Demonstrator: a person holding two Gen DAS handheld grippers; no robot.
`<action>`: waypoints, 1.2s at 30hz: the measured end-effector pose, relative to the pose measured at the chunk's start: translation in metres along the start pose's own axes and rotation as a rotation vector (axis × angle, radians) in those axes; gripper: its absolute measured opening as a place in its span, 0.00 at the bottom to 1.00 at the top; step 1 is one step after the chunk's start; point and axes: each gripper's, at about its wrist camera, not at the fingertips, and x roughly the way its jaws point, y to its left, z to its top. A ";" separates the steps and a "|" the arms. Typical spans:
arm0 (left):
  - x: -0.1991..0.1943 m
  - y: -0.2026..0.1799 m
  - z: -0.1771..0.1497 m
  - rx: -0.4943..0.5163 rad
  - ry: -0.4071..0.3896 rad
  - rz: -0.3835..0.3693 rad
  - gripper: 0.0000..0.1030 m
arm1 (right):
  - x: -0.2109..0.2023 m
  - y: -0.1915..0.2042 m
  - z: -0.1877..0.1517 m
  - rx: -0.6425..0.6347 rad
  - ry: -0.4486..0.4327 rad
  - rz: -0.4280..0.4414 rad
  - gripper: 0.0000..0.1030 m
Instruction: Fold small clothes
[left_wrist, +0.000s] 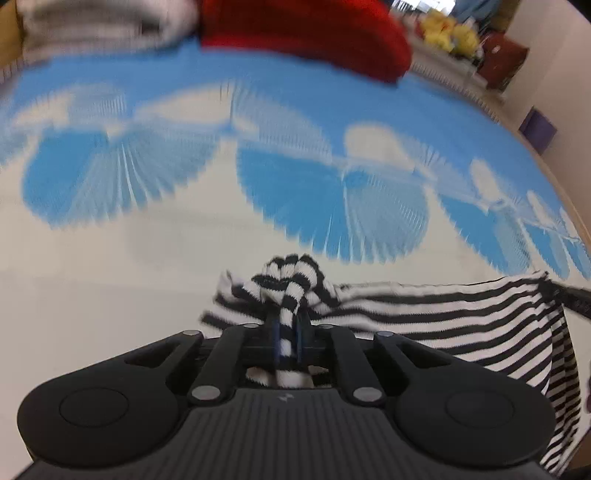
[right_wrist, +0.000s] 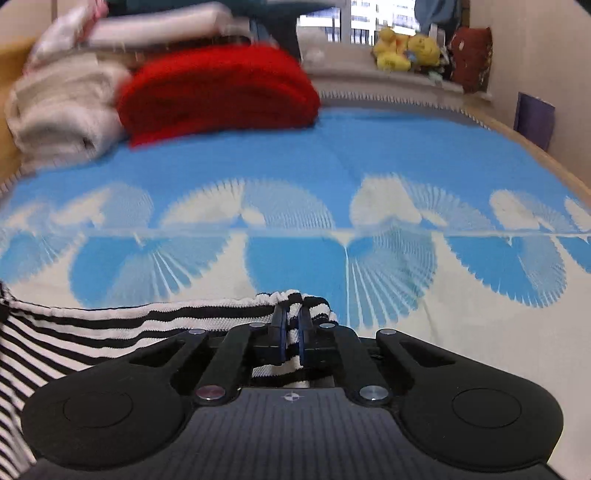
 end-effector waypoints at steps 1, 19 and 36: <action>0.006 0.002 -0.001 -0.010 0.028 0.004 0.17 | 0.010 0.002 -0.003 -0.007 0.040 -0.005 0.06; -0.023 0.064 0.025 -0.136 0.009 -0.094 0.66 | -0.008 -0.079 0.002 0.207 0.037 0.074 0.52; -0.007 0.055 0.016 -0.002 -0.020 0.076 0.02 | -0.002 -0.066 0.015 0.164 -0.096 0.033 0.02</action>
